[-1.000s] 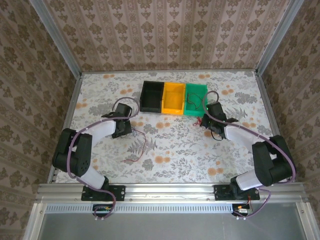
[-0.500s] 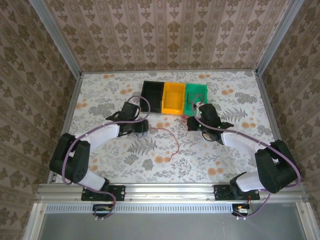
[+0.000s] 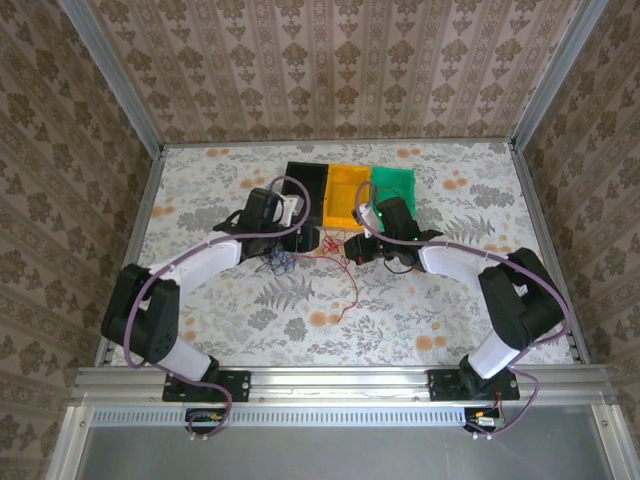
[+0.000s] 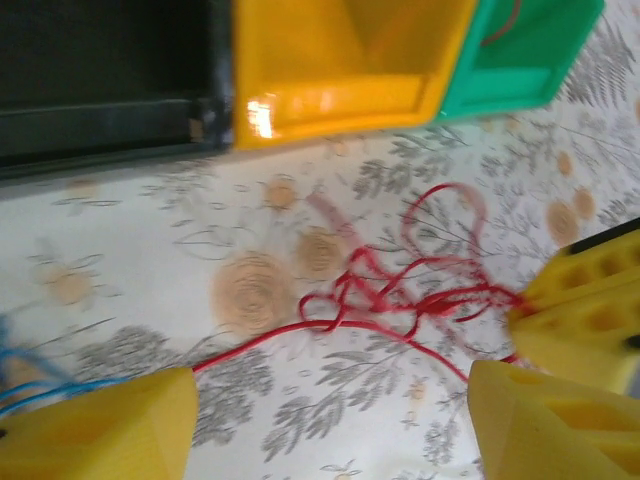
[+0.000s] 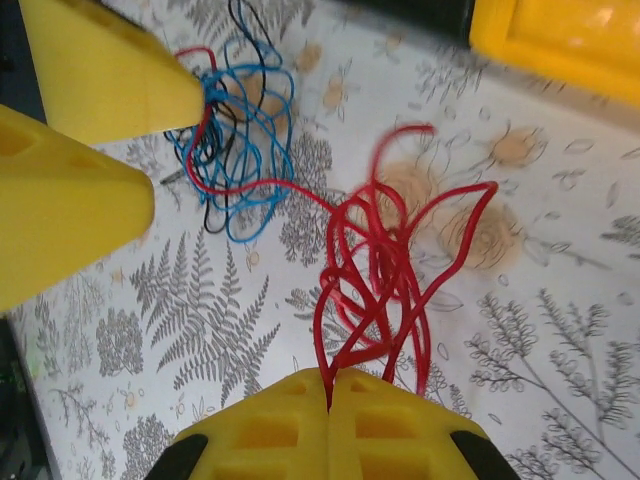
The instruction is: Untangle the cables
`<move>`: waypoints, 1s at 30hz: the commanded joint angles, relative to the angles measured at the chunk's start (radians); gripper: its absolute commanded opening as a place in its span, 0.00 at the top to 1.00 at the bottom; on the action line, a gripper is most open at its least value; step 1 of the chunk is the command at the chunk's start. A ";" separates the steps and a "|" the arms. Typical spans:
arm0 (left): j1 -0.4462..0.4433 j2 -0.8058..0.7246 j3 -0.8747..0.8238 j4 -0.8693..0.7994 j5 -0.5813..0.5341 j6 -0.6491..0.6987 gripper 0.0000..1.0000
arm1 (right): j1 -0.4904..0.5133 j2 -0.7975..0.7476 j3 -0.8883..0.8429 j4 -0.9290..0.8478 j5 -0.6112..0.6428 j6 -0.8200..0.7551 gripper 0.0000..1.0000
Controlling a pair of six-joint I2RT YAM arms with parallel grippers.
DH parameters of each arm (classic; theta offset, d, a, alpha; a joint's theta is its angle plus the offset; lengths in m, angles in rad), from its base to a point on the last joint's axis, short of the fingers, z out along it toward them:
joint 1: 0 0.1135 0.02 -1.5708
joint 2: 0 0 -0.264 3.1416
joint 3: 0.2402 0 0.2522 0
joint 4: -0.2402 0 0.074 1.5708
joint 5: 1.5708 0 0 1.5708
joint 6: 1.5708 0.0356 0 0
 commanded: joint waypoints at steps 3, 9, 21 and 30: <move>-0.018 0.106 0.073 -0.033 0.055 0.047 0.35 | 0.001 0.080 0.075 -0.030 -0.069 -0.038 0.95; -0.019 0.179 0.136 -0.065 0.015 0.072 0.44 | 0.002 0.092 0.079 -0.029 -0.059 -0.039 0.95; -0.021 0.275 0.200 -0.146 0.025 0.110 0.51 | -0.006 0.081 0.058 -0.019 -0.028 -0.033 0.95; -0.030 0.351 0.269 -0.229 0.059 0.140 0.58 | -0.009 0.076 0.049 -0.019 -0.005 -0.033 0.95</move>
